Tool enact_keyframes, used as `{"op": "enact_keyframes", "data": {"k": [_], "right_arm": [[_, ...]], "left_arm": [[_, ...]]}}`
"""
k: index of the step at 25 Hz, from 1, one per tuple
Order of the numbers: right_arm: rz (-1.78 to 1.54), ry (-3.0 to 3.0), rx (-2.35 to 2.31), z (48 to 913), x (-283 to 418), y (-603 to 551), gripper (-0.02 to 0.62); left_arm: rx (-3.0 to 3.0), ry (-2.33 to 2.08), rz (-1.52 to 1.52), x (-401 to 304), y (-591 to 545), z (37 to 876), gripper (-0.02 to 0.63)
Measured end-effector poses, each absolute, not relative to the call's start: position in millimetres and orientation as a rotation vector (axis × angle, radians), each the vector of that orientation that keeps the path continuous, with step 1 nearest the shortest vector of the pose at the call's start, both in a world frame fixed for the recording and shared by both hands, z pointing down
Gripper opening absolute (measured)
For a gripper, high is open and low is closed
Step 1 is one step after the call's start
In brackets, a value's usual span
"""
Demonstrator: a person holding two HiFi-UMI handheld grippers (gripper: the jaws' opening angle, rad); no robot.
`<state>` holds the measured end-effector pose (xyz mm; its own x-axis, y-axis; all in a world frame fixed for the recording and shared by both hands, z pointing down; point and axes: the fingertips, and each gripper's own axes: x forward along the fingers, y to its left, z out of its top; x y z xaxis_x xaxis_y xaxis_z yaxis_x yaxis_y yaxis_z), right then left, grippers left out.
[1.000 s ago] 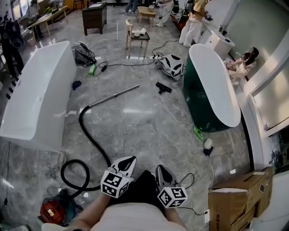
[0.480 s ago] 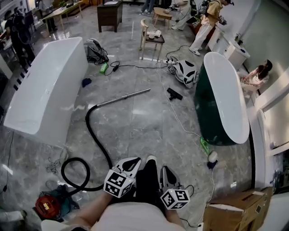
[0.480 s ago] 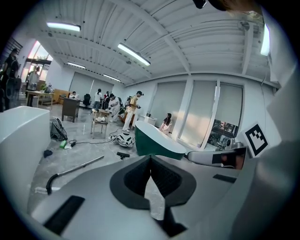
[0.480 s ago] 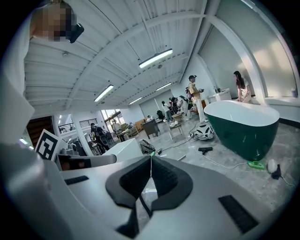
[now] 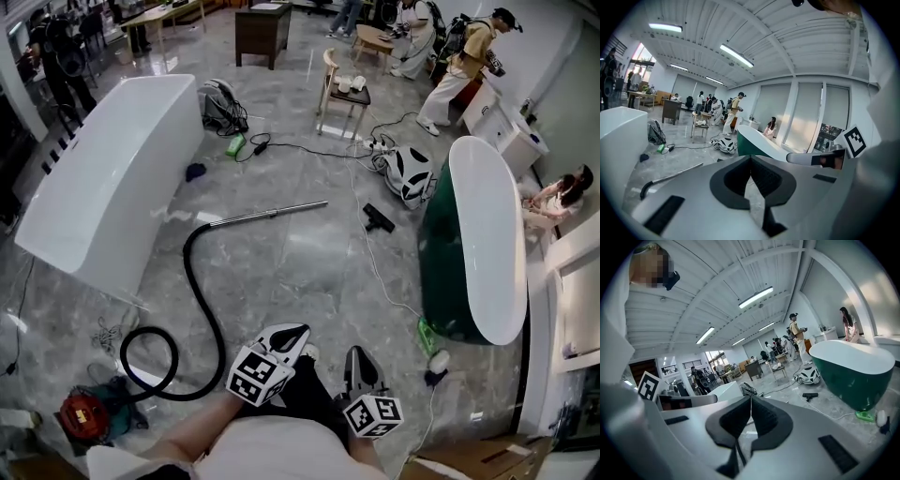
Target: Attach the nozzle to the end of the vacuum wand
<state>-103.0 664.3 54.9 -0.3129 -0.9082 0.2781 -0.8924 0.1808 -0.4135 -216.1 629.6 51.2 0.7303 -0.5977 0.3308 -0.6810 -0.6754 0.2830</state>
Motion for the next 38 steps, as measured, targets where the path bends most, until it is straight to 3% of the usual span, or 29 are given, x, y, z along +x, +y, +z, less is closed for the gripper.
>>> {"op": "enact_keyframes", "data": {"k": [12, 38], "right_arm": [[-0.843, 2.460, -1.748, 51.6, -57.9, 555.4, 0.017], [-0.903, 2.372, -1.764, 77.9, 44.3, 463.5, 0.017]], "left_arm": [[2.518, -1.056, 0.291, -163.8, 536.6, 40.7, 0.008], [2.504, -1.035, 0.332, -72.3, 442.4, 66.5, 0.008]]}}
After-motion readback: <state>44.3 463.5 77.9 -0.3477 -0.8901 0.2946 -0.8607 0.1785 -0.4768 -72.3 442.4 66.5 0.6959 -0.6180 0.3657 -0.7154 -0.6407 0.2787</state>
